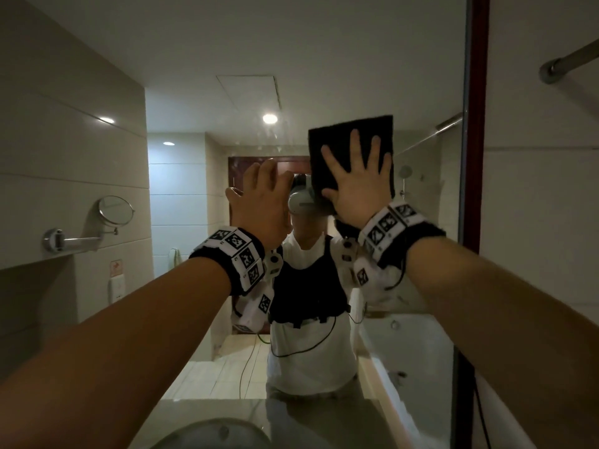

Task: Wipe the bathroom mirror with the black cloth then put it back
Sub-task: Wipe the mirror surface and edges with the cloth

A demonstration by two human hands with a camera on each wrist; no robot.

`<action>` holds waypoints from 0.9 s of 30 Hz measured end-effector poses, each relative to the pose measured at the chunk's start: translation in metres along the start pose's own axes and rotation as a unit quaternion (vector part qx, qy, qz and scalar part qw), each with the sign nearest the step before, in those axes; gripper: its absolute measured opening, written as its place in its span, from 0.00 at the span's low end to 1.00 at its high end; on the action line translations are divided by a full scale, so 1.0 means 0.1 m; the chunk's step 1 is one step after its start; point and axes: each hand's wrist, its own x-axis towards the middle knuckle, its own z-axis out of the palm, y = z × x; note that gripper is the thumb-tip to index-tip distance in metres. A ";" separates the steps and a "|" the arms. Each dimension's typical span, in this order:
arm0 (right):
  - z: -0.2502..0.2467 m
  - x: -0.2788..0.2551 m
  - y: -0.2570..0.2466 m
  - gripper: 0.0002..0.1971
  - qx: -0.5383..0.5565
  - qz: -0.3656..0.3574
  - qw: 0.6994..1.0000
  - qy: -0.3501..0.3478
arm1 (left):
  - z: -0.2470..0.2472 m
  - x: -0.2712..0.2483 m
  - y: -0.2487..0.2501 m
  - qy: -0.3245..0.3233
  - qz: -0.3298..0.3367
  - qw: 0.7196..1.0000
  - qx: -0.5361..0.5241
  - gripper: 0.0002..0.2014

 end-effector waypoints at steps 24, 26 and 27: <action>0.22 -0.33 -0.06 0.41 -0.007 -0.030 0.999 -0.020 | 0.01 -0.01 0.03 -0.001 -0.007 1.000 -0.009 0.43; -0.02 0.01 -0.02 0.41 0.009 -0.006 1.000 -0.008 | 0.03 -0.01 0.03 0.003 -0.006 1.000 -0.006 0.43; -0.13 0.17 0.00 0.41 0.015 0.000 1.000 -0.005 | 0.04 0.00 0.01 0.005 -0.004 1.000 -0.005 0.43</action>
